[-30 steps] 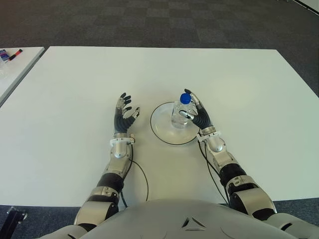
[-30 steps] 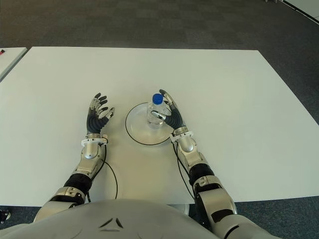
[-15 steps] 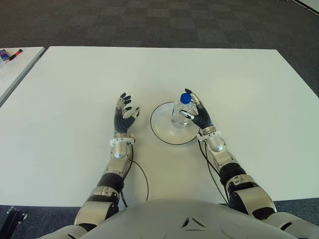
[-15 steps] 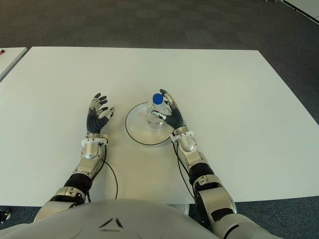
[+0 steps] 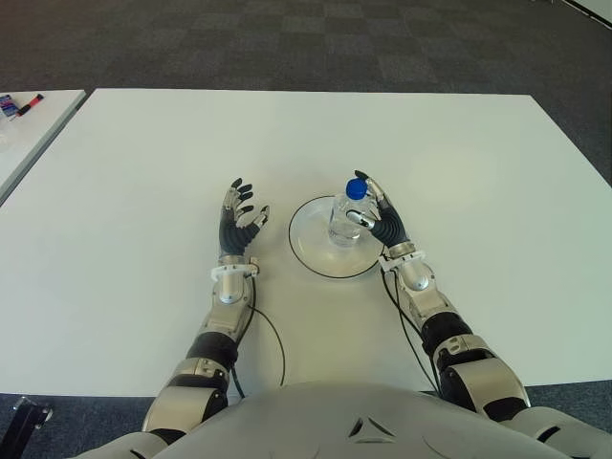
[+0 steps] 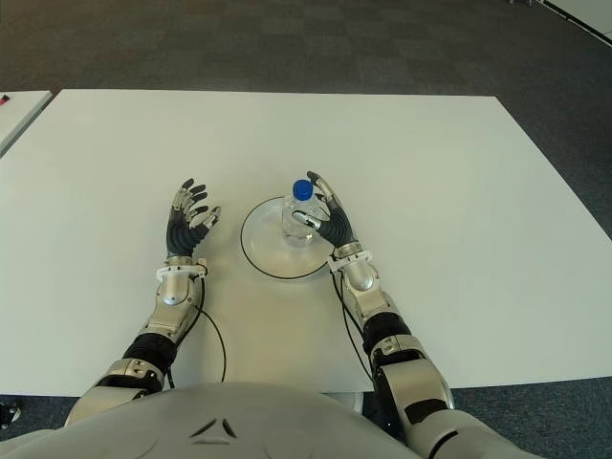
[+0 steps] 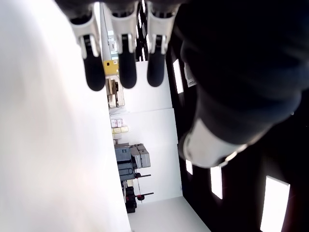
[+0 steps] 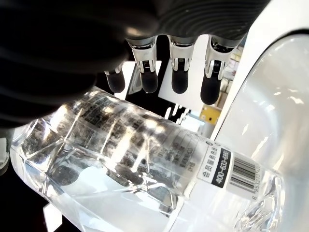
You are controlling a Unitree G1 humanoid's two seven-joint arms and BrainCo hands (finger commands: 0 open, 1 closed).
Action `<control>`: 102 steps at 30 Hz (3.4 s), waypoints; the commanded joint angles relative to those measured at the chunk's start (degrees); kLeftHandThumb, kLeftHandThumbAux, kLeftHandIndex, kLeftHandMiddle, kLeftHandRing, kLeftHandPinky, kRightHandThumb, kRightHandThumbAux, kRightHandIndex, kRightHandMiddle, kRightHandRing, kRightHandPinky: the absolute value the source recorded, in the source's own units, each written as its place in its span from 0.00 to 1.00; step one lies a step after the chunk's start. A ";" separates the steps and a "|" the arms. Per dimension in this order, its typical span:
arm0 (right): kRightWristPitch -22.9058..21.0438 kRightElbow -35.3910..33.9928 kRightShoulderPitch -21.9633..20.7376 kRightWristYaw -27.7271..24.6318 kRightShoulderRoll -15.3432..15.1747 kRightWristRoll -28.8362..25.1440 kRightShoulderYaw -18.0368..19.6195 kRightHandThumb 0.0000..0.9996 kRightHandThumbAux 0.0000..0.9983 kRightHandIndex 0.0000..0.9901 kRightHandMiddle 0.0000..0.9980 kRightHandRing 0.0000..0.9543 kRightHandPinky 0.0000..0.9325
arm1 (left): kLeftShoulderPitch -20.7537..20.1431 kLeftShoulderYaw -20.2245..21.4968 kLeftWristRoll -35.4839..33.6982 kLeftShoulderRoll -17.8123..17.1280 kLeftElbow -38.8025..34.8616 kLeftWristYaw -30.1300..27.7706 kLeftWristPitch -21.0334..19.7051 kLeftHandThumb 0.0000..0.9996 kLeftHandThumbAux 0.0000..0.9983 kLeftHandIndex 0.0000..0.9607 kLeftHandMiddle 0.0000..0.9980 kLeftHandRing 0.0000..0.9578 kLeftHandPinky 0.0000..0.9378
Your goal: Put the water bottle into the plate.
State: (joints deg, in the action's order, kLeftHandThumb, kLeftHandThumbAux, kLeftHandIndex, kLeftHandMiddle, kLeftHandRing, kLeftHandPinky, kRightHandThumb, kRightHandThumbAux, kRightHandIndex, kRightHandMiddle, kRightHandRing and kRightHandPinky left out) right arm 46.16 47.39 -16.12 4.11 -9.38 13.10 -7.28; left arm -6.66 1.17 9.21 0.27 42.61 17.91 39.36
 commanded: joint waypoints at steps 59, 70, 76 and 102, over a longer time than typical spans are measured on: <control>-2.07 -3.50 -0.42 -7.89 -2.67 -10.46 7.70 0.51 0.44 0.00 0.02 0.07 0.21 | -0.23 0.27 -0.05 -0.98 1.11 -0.39 -0.02 0.34 0.84 0.11 0.21 0.24 0.30; -2.06 3.71 -2.85 -9.17 -2.40 -13.85 11.79 0.43 0.62 0.00 0.07 0.15 0.25 | -0.61 0.49 -0.39 -1.19 2.06 -0.64 1.10 0.33 0.84 0.12 0.22 0.24 0.31; -4.96 4.52 -3.68 -11.18 -1.06 -17.06 13.63 0.30 0.64 0.00 0.10 0.16 0.25 | -0.73 0.44 -0.47 -1.34 2.49 -0.93 1.45 0.33 0.83 0.12 0.21 0.24 0.30; -19.95 7.11 -6.32 -9.96 7.45 -29.56 24.43 0.26 0.71 0.24 0.37 0.41 0.43 | -0.84 0.64 -0.64 -1.57 2.87 -0.96 1.89 0.34 0.84 0.11 0.21 0.24 0.30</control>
State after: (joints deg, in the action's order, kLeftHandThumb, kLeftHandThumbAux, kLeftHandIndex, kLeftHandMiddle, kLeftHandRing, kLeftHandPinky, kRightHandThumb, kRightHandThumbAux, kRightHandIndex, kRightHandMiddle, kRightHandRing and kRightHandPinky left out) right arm 28.97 53.66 -21.25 -6.62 -2.75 -15.07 16.26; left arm -7.87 1.49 8.40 -0.73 44.54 17.09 41.38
